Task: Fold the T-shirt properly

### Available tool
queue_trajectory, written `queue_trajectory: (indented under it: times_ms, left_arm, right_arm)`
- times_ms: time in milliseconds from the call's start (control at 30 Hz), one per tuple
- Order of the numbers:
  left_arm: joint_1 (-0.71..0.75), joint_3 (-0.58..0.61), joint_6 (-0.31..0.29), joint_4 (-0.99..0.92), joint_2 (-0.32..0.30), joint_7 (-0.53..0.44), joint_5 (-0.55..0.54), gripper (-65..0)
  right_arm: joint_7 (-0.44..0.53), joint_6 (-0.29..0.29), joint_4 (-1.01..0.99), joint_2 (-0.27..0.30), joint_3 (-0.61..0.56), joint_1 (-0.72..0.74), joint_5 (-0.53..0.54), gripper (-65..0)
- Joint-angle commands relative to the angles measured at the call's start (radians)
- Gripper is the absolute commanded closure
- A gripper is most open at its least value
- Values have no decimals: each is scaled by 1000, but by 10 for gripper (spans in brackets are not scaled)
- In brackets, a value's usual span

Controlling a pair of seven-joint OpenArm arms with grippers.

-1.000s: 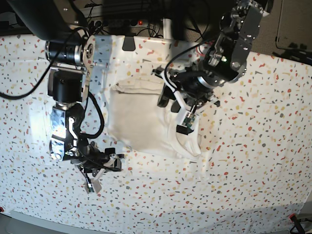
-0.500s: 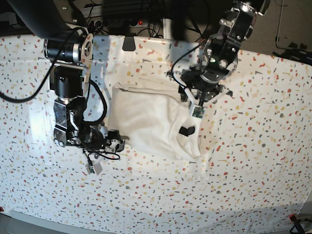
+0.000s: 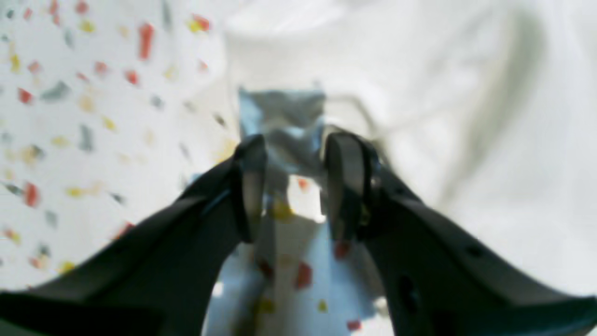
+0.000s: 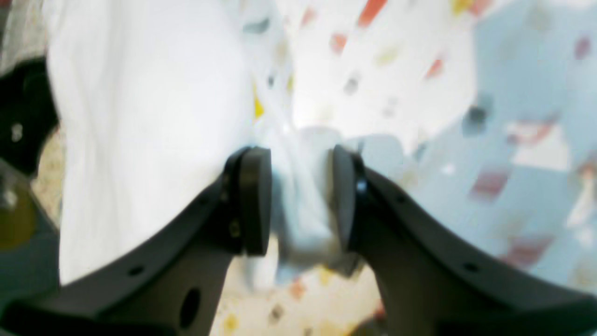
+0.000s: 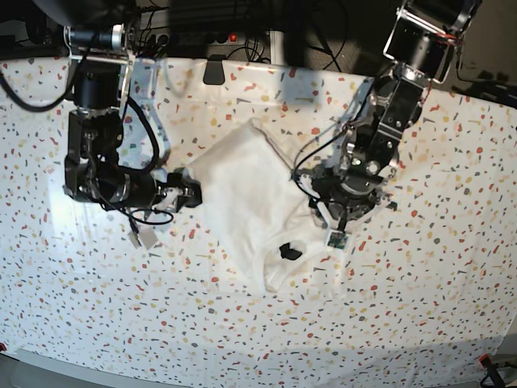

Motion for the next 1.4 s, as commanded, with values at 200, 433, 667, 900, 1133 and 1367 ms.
queue_trajectory:
  times_ms: [200,433,667,900,1133,1367]
  left_arm:
    - [-58,-3,3,18,2,-22,7,-222]
    - [-57,-3,3,18,2,-23,8,-222]
    - [-58,-3,3,18,2,-19,9,-222]
    - [-136,-3,-91,49,1,78,8,-222]
    - [-158,-5,11,178,-58,121,0,-222]
    - [-11,-5,11,294,-188,171,0,-222]
  right_arm:
    - [-96,6,265,8,1,-130,86,-227]
    - [-97,6,332,-30,0,-210,177,-227]
    - [-97,6,333,-101,1,-228,171,-227]
    - [-98,6,360,-94,1,-225,172,-227]
    - [-97,6,579,-34,3,-228,114,-227]
    - [-97,6,772,20,62,-293,113,-227]
